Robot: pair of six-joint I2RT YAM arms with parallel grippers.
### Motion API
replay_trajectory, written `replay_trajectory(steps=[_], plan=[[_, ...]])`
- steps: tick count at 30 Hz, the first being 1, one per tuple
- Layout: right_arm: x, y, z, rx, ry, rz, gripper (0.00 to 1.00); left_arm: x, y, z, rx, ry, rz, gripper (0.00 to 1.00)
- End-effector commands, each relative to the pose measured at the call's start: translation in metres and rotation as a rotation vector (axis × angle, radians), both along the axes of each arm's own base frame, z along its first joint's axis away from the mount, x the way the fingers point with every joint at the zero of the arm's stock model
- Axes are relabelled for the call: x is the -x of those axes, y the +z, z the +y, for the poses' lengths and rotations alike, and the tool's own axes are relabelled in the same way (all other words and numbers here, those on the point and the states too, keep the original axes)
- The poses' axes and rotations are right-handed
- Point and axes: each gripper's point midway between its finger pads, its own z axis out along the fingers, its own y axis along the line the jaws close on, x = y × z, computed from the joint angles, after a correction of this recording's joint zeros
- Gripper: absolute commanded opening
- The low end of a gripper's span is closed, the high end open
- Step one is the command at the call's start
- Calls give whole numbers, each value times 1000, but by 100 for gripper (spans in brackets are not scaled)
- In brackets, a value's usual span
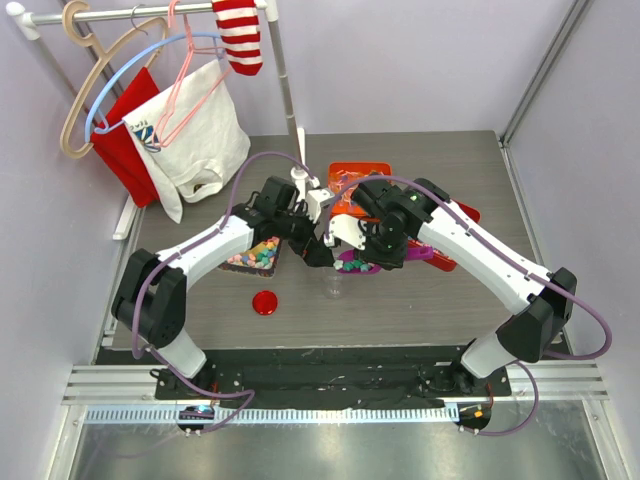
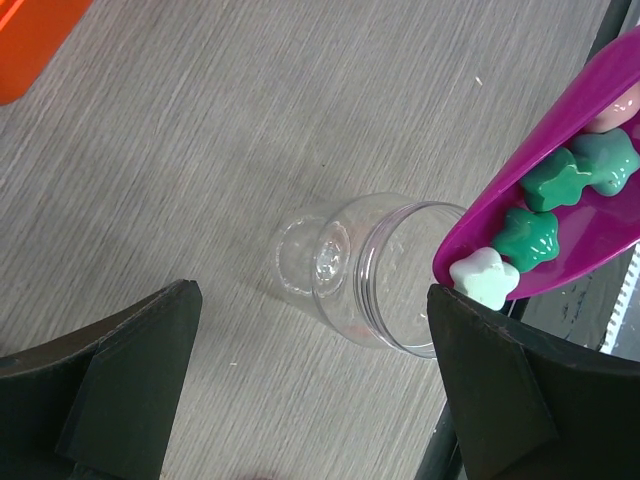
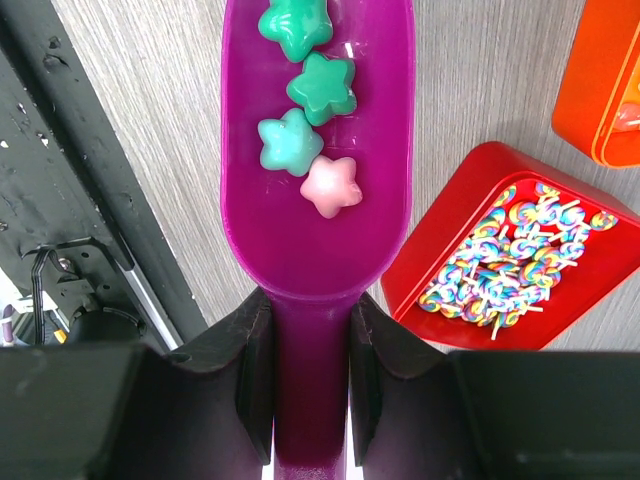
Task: Pack the candies
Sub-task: Place the fake candies in the packing bottle.
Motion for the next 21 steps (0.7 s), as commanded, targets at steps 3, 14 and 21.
replay_trajectory(steps=[3,14,21], plan=[[-3,12,0,-30,-2,-56,1,-20,35,3,47,26,-107,100],[-3,13,0,-28,1,-58,1,-24,52,9,73,38,-127,100],[-3,14,-4,2,-3,-51,1,-29,60,15,90,57,-133,100]])
